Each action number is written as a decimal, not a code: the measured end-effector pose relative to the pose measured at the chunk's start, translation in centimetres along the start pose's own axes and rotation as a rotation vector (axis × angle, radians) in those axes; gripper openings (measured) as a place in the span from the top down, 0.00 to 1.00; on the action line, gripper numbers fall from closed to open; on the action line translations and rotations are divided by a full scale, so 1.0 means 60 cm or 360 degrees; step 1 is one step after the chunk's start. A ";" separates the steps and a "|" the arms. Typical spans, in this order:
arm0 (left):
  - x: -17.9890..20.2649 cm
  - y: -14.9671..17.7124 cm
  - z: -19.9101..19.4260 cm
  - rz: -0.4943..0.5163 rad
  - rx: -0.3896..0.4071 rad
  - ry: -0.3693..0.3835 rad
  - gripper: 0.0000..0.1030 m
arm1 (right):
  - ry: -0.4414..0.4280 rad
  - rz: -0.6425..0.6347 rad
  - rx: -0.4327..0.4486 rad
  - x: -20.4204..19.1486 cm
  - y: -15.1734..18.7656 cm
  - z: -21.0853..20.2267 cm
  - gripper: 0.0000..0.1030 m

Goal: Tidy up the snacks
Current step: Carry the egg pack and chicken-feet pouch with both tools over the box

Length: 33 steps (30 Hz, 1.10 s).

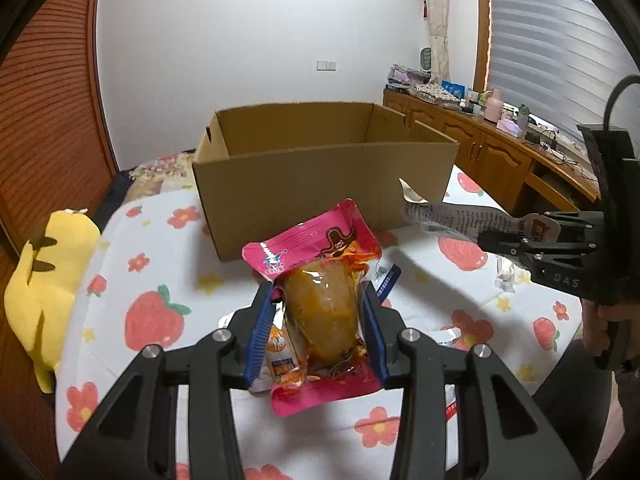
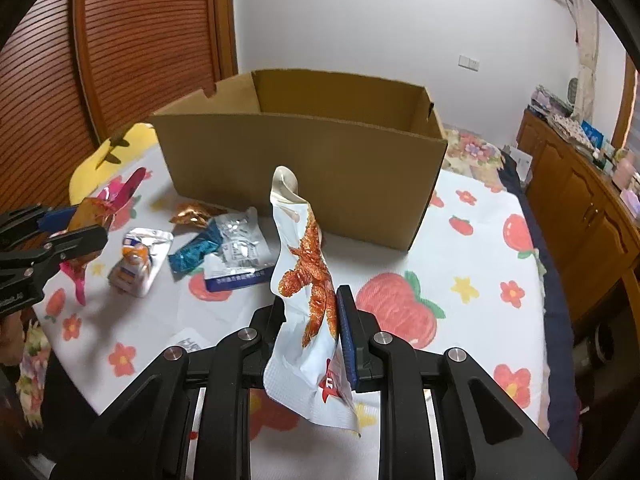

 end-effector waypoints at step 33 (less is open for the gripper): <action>-0.031 -0.200 0.052 -0.0021 0.0302 0.0158 0.60 | -0.0175 -0.0019 0.0419 0.013 -0.172 -0.080 0.80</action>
Point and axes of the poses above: each gripper's, at about its wrist camera, not at the fingertips, and z roughly the way its jaws point, x to its right, y to its underside, the point moved 2 cm from there along z, roughly the way its jaws point, and after that the axes turned 13 degrees about x, right-handed, at the moved point
